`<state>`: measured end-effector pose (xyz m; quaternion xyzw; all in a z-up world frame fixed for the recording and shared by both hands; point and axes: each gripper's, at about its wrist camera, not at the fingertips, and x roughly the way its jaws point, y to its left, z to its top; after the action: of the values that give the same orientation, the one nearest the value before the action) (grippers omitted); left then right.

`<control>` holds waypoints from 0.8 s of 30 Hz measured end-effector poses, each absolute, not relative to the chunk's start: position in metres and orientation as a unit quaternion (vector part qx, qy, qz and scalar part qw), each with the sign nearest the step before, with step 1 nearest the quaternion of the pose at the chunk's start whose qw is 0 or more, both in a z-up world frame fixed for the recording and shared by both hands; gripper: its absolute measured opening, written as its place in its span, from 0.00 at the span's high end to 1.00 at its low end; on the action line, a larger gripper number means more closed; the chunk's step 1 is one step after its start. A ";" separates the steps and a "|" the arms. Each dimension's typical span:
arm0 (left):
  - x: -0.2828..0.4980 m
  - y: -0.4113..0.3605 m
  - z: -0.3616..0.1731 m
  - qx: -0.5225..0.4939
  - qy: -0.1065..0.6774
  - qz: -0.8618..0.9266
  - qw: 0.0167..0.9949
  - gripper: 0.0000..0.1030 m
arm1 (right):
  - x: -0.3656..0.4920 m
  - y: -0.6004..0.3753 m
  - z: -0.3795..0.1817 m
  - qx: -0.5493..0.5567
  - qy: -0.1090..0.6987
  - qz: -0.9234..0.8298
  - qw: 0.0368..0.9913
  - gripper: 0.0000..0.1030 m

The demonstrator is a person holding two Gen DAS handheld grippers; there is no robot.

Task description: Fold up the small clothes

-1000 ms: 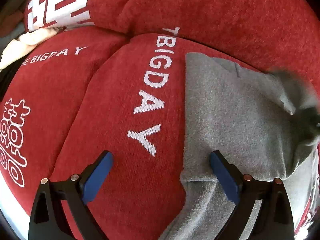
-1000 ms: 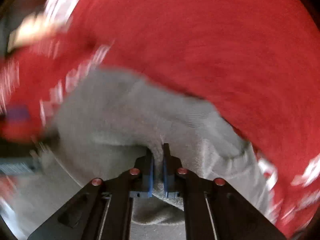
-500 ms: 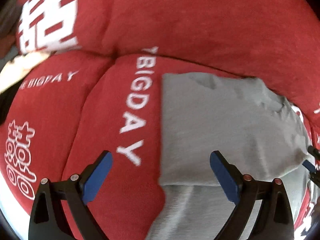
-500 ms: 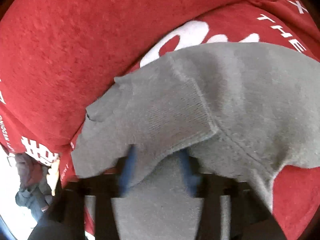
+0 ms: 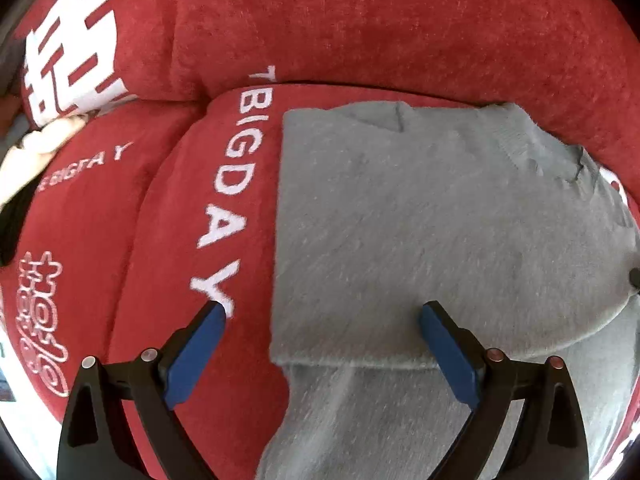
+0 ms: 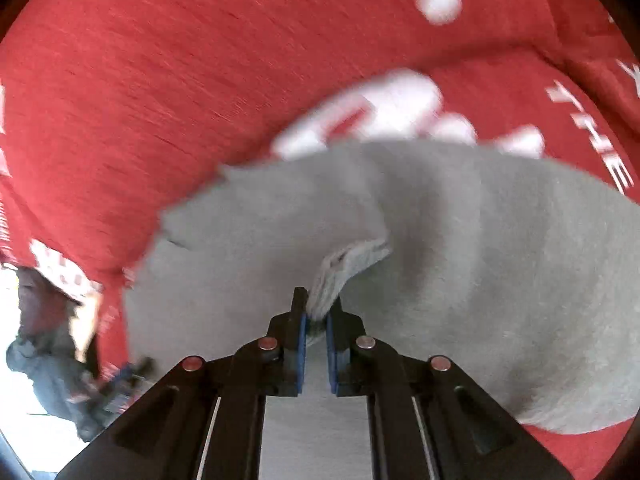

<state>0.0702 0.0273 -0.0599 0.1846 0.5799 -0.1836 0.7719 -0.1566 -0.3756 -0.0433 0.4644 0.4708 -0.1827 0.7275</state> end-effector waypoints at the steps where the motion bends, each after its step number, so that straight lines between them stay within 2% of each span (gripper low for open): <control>1: 0.066 0.026 -0.057 0.194 0.577 -0.188 0.771 0.05 | -0.158 -0.374 -0.042 0.458 0.473 -0.189 0.728 0.89; 4: 0.056 0.022 -0.050 0.208 0.573 -0.196 0.768 0.05 | -0.163 -0.361 -0.029 0.400 0.508 -0.207 0.734 0.85; 8: 0.029 0.011 -0.035 0.204 0.579 -0.222 0.757 0.05 | -0.165 -0.343 -0.019 0.342 0.550 -0.212 0.732 0.84; 18: -0.058 -0.034 -0.027 0.225 0.603 -0.301 0.704 0.05 | -0.211 -0.321 -0.021 0.488 0.512 -0.166 0.687 0.84; 24: -0.101 -0.058 -0.027 0.231 0.619 -0.327 0.676 0.05 | -0.235 -0.305 -0.031 0.540 0.499 -0.155 0.660 0.84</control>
<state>-0.1010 -0.0582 -0.0270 0.2313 0.6186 -0.3273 0.6758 -0.2346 -0.3054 -0.0311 0.5400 0.4989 -0.1554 0.6598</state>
